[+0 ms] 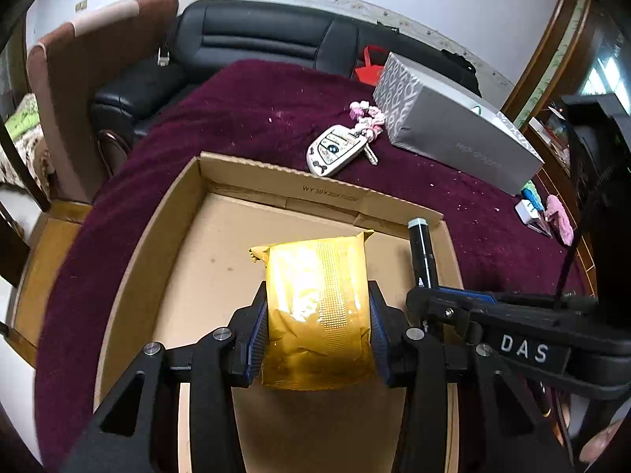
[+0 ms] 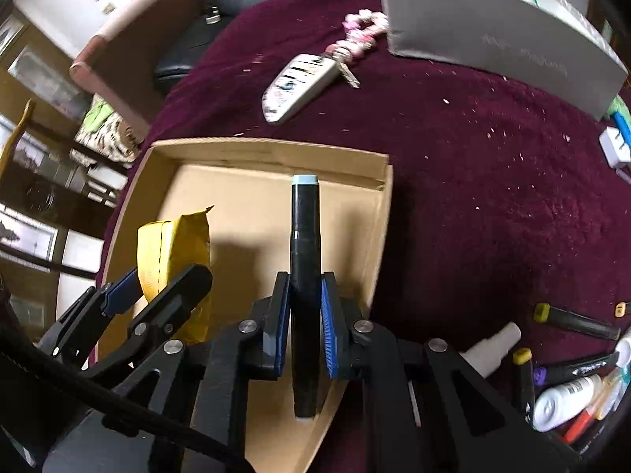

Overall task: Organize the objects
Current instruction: 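Lower the yellow packet into the tray and open the left gripper while the right gripper drops the marker there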

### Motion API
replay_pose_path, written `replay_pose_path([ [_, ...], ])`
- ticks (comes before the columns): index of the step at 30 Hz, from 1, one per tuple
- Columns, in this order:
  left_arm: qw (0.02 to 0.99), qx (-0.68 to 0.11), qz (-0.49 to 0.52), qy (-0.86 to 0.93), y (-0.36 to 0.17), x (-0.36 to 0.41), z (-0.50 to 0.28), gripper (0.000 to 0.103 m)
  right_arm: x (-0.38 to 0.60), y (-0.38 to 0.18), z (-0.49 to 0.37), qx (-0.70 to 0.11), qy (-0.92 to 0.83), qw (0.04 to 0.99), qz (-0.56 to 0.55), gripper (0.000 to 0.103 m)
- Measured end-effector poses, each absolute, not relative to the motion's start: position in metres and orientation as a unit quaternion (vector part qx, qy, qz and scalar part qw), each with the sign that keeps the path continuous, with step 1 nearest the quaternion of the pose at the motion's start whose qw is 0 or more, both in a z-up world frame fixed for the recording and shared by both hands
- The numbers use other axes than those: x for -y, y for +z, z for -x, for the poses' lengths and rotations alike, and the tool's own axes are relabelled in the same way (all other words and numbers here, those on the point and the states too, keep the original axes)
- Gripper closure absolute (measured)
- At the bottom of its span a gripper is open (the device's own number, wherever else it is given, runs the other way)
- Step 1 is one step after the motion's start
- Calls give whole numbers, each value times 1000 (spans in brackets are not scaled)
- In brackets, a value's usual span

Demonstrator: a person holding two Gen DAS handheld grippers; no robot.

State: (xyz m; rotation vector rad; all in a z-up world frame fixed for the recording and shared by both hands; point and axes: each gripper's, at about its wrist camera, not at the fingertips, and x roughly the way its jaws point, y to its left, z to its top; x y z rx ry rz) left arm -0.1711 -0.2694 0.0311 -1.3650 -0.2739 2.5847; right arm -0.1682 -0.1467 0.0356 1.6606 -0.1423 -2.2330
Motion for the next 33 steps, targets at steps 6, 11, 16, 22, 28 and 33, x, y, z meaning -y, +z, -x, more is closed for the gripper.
replay_pose_path([
  [6, 121, 132, 460, 870, 23, 269, 179, 64, 133, 36, 167, 69, -796, 166, -577, 90],
  [11, 131, 184, 461, 858, 15, 275, 181, 61, 118, 51, 156, 99, -814, 166, -548, 80],
  [16, 121, 187, 465, 857, 22, 278, 173, 61, 93, 76, 137, 119, -832, 165, -516, 80],
  [22, 92, 183, 448, 870, 29, 280, 150, 61, 47, 125, 87, 106, -881, 144, -439, 53],
  [28, 65, 204, 472, 855, 19, 287, 142, 61, 7, 134, 50, 127, -894, 122, -412, 41],
  [33, 66, 158, 476, 862, 20, 269, 127, 61, -15, 134, 29, 145, -891, 122, -412, 41],
])
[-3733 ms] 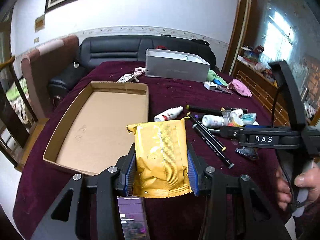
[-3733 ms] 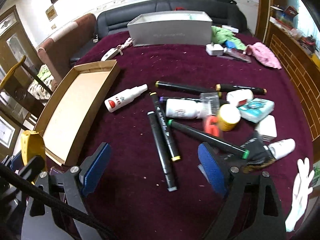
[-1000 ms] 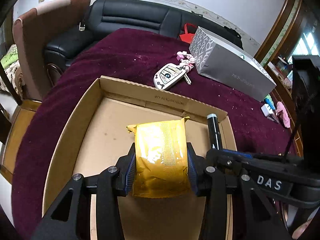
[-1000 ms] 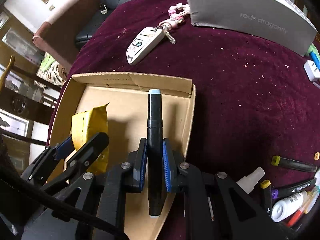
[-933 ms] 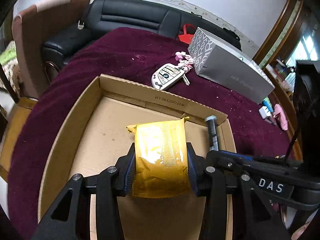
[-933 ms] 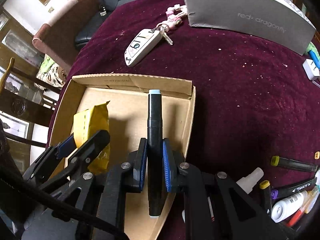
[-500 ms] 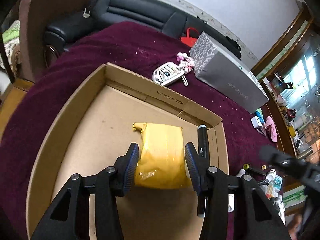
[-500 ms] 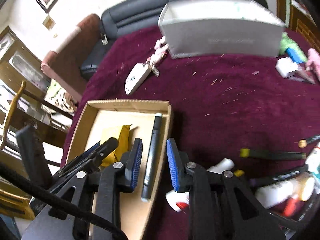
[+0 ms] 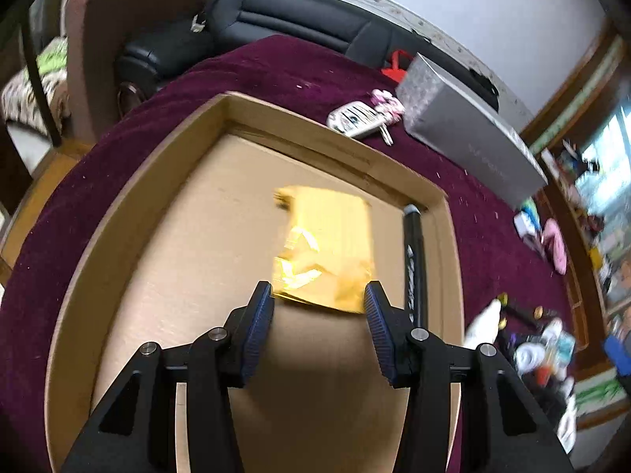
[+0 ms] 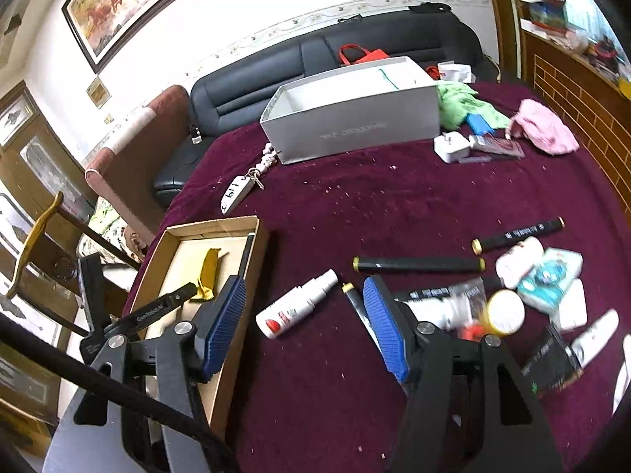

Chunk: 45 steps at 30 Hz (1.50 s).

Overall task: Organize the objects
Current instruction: 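Lower the yellow packet into the tray and open the left gripper while the right gripper drops the marker there, then grasp the white spray bottle with the left gripper and lift it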

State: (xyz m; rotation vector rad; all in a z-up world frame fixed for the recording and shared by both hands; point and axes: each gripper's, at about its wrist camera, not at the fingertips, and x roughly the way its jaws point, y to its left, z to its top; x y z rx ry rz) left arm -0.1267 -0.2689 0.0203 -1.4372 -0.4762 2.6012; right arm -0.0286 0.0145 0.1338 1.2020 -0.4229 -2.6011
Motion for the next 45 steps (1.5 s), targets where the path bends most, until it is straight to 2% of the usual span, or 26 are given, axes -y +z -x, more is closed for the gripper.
replay_pose_path([
  [9, 67, 108, 439, 889, 52, 248, 104, 61, -25, 151, -22, 87, -920, 112, -365, 41],
  [13, 73, 71, 410, 906, 80, 230, 83, 61, -29, 157, -44, 63, -931, 109, -342, 25],
  [15, 82, 48, 396, 913, 93, 216, 73, 59, -33, 153, -48, 58, -931, 111, -343, 25],
  [16, 87, 41, 393, 915, 96, 211, 70, 55, -35, 150, -48, 58, -930, 111, -347, 25],
  [18, 97, 32, 392, 914, 98, 202, 65, 54, -41, 141, -47, 64, -924, 111, -360, 25],
  [24, 122, -7, 406, 906, 90, 175, 63, 54, -69, 110, -51, 106, -907, 108, -393, 25],
  [31, 162, -126, 416, 886, 65, 118, 70, 54, -93, 81, -55, 124, -896, 100, -415, 25],
  [36, 147, -200, 435, 866, 40, 87, 92, 54, -103, 69, -51, 131, -889, 100, -427, 25],
  [45, 135, -232, 492, 828, 18, 66, 117, 54, -109, 55, -37, 144, -878, 104, -444, 25],
])
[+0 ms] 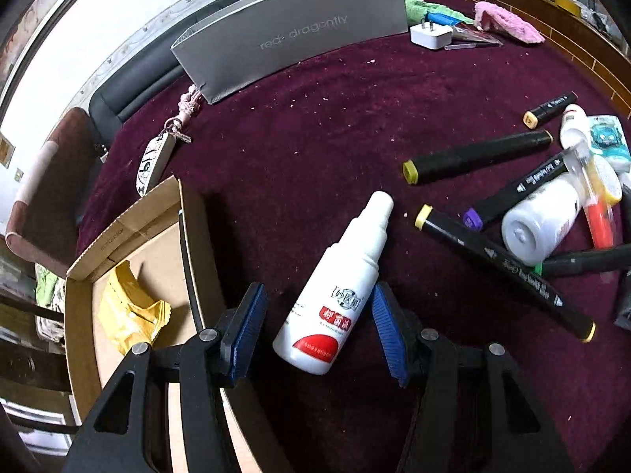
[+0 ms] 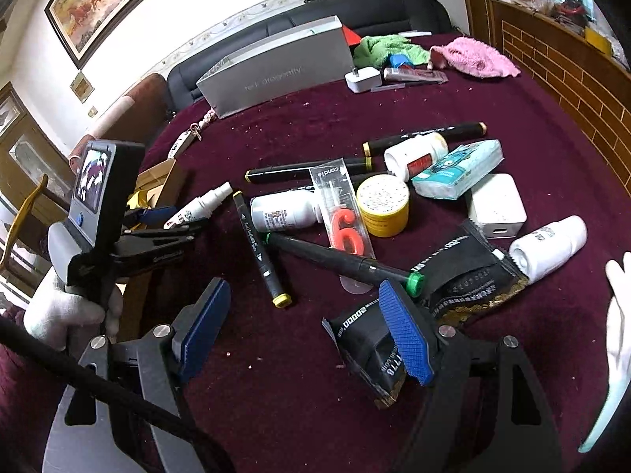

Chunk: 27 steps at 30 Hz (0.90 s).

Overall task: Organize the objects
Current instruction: 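Grasp the white spray bottle with the left gripper and lift it, then grasp a black marker with the right gripper while the left gripper holds the spray bottle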

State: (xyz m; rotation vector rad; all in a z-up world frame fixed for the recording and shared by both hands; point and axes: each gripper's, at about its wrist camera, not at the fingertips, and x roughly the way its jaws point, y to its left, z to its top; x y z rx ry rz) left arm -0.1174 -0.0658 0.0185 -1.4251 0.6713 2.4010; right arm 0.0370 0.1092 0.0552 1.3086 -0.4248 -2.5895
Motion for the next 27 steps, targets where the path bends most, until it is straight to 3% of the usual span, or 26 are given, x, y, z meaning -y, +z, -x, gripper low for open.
replay_pose_path([
  [1, 133, -227, 496, 827, 19, 66, 118, 55, -108, 54, -35, 146, -877, 106, -445, 25],
  [3, 155, -199, 509, 823, 20, 69, 117, 75, -107, 53, -33, 149, -874, 109, -449, 25],
  [4, 162, -186, 513, 822, 20, 69, 116, 78, -105, 53, -32, 150, -874, 111, -450, 25],
  [19, 220, -57, 487, 843, 69, 115, 55, 78, -64, 39, 15, 128, -841, 159, -500, 25],
  [27, 216, -62, 526, 820, 37, 110, 48, 78, -32, 28, 39, 82, -832, 151, -527, 25],
])
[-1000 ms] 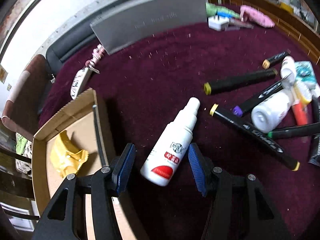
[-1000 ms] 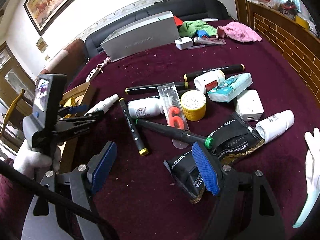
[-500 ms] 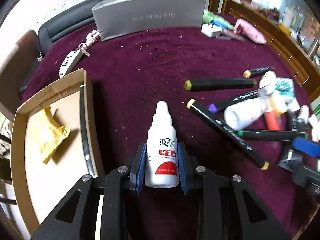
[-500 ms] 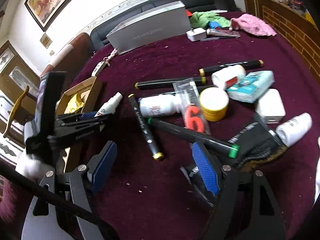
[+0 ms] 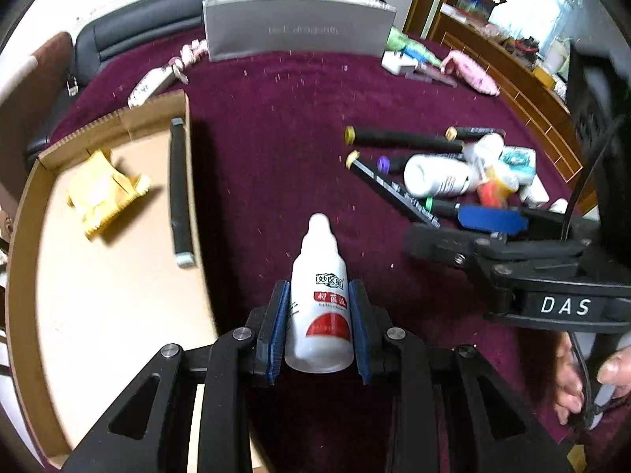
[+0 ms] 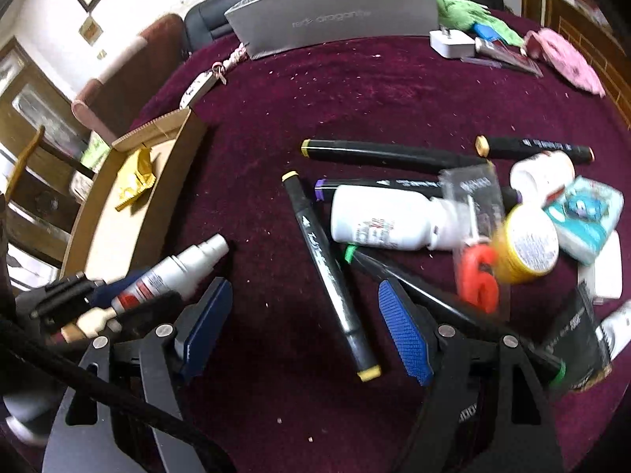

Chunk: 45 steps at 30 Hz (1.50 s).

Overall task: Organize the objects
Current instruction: 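Grasp a black marker with the right gripper while the left gripper holds the spray bottle, then place the spray bottle and black marker into the tray with both grippers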

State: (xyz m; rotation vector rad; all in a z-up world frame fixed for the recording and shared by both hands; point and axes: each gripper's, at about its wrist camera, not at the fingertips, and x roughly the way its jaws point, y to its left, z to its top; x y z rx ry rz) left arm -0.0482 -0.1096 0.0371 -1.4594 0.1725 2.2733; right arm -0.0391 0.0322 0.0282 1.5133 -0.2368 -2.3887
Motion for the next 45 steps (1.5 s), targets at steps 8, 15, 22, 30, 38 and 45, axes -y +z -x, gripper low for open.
replay_pose_path([
  [8, 197, -68, 537, 818, 25, 100, 44, 78, -12, 23, 52, 46, -827, 137, -544, 30],
  [15, 198, -99, 528, 820, 24, 97, 42, 78, 3, 11, 55, -17, -832, 107, -545, 47],
  [22, 215, -55, 524, 822, 30, 112, 38, 78, -9, 12, 52, 4, -828, 99, -552, 91],
  [30, 223, -8, 499, 837, 56, 136, 19, 78, -30, 29, 35, 85, -832, 125, -534, 91],
  [38, 222, 36, 468, 855, 97, 181, 5, 78, -33, 67, 12, 120, -837, 162, -508, 90],
  [45, 148, 57, 448, 880, 120, 259, 27, 78, 2, 100, 10, 142, -832, 219, -490, 90],
])
